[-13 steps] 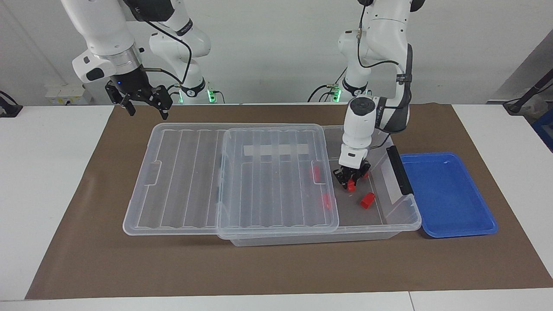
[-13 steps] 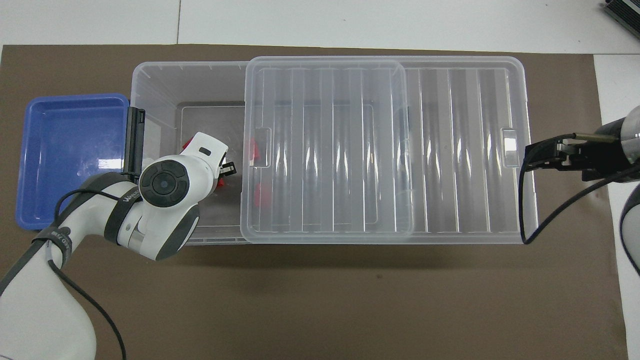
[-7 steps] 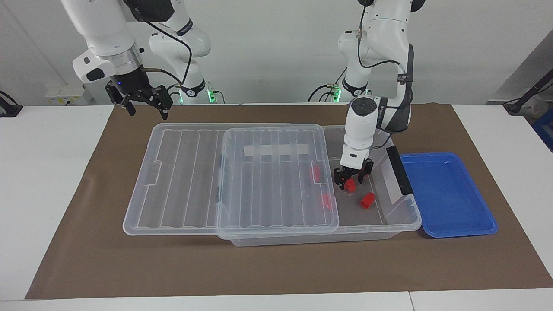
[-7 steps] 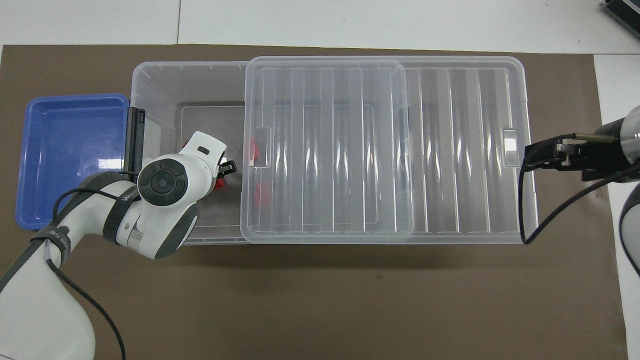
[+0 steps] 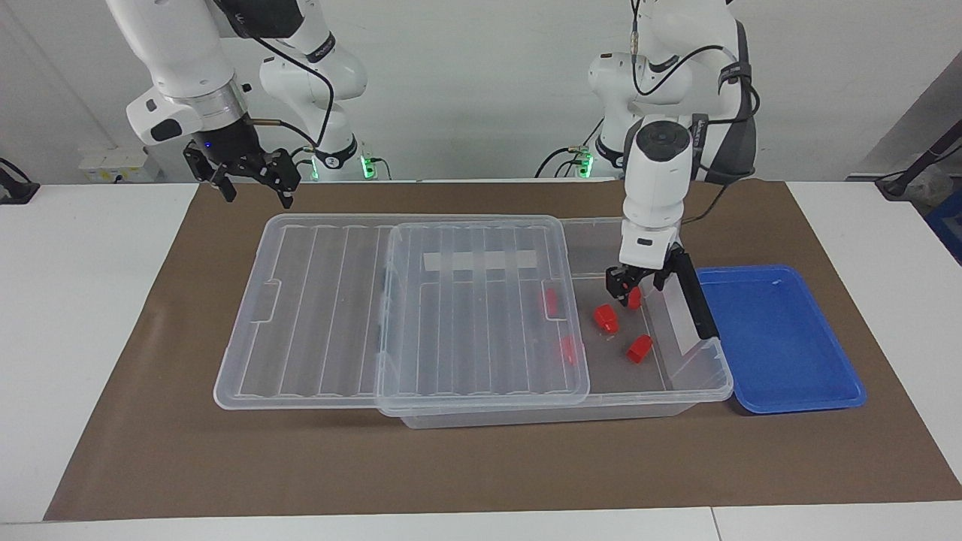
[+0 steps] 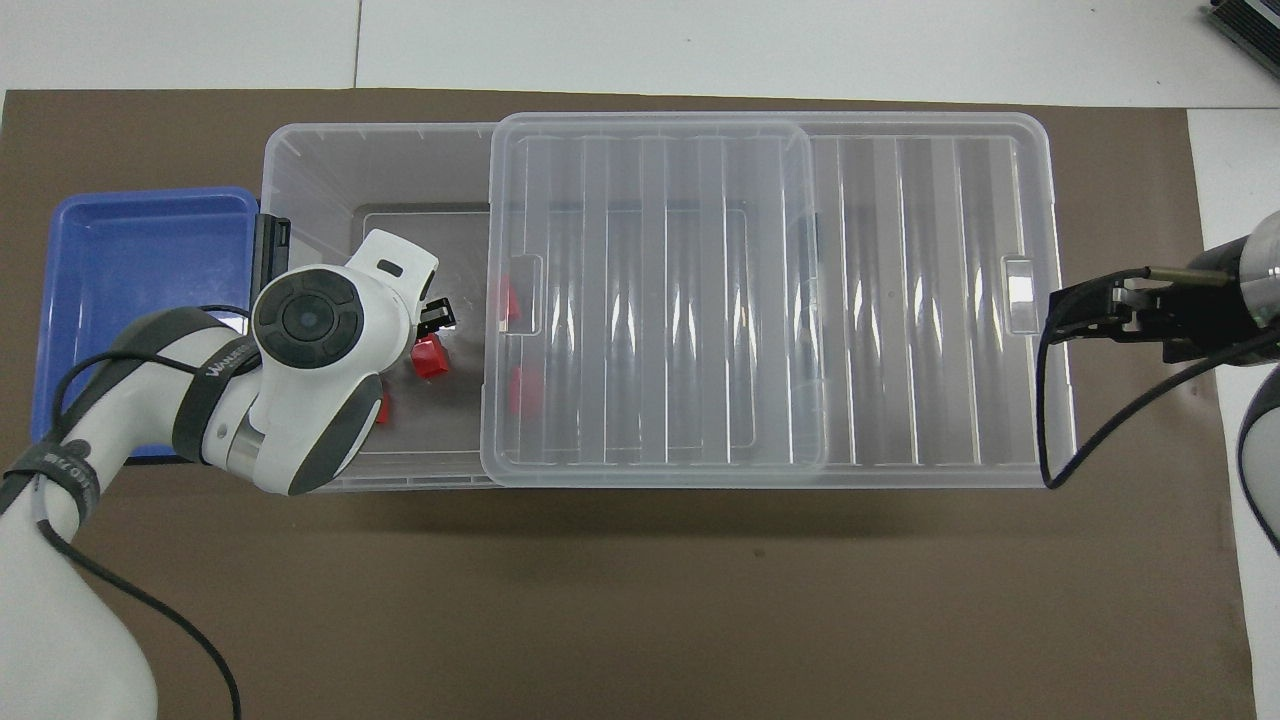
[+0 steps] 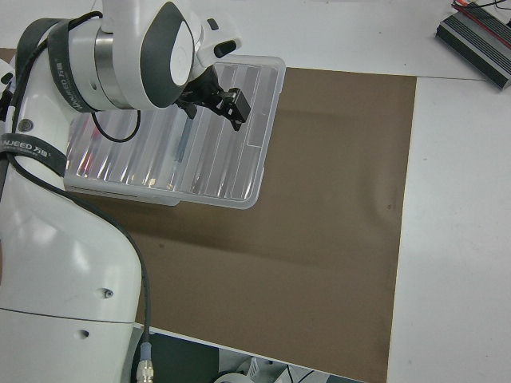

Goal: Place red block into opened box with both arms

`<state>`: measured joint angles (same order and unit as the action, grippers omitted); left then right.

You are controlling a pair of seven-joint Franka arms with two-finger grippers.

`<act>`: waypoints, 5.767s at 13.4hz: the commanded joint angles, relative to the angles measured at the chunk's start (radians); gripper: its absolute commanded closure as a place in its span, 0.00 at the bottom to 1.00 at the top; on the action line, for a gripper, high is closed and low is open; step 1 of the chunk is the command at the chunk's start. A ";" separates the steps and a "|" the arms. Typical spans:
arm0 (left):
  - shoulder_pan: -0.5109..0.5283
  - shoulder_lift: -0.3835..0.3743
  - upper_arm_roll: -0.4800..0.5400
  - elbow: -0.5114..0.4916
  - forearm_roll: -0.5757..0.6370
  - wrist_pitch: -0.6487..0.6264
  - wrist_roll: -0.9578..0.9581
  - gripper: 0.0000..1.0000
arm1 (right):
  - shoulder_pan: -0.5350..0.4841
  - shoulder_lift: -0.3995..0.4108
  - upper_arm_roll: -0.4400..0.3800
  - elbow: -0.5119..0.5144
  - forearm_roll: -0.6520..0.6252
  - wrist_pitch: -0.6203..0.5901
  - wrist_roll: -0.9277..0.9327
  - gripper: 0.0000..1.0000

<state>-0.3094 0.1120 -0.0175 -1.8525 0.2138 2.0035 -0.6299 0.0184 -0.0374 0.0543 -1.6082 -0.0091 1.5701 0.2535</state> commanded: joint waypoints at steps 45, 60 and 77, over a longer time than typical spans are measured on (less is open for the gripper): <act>0.216 -0.227 0.004 0.179 -0.114 -0.465 0.803 0.00 | 0.178 0.174 0.016 -0.230 0.067 0.581 -0.062 1.00; 0.216 -0.227 0.004 0.179 -0.114 -0.465 0.803 0.00 | 0.100 0.027 0.007 -0.226 0.066 0.344 0.070 0.09; 0.216 -0.227 0.004 0.179 -0.114 -0.465 0.803 0.00 | -0.021 0.022 0.006 0.014 -0.008 0.012 0.032 0.01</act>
<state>-0.0982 -0.0936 -0.0165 -1.6467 0.1174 1.5188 0.1670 0.0152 -0.0107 0.0484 -1.5902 -0.0356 1.6002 0.3060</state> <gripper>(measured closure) 0.000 0.009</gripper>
